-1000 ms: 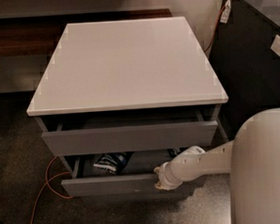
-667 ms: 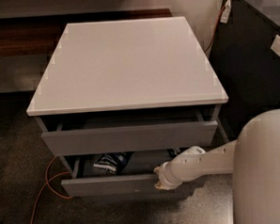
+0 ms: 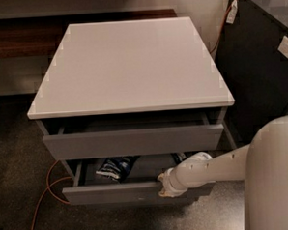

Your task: Pick blue chip bag from middle drawer and place on counter

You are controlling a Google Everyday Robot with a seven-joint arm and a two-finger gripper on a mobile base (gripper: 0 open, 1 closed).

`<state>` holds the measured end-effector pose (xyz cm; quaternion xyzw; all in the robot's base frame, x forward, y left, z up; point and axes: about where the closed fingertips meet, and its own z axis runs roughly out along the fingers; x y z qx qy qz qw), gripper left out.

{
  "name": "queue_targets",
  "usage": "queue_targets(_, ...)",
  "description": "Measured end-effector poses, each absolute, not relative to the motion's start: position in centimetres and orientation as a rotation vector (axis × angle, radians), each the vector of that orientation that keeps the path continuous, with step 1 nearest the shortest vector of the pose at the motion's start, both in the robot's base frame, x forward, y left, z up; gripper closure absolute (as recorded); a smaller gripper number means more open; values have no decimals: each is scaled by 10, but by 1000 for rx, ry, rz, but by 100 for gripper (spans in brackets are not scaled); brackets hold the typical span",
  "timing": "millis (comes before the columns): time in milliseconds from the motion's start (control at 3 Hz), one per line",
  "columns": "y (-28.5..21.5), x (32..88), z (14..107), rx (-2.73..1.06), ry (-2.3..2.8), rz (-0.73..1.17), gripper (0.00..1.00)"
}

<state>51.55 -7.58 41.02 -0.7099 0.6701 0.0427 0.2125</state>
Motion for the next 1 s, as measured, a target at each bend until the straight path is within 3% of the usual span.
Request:
queue_targets(333,-76,515,410,-1971,1861,118,50)
queue_targets(667,-76,515,410,-1971,1861,119,20)
queue_targets(1000,-76,515,410,-1971,1861,119,0)
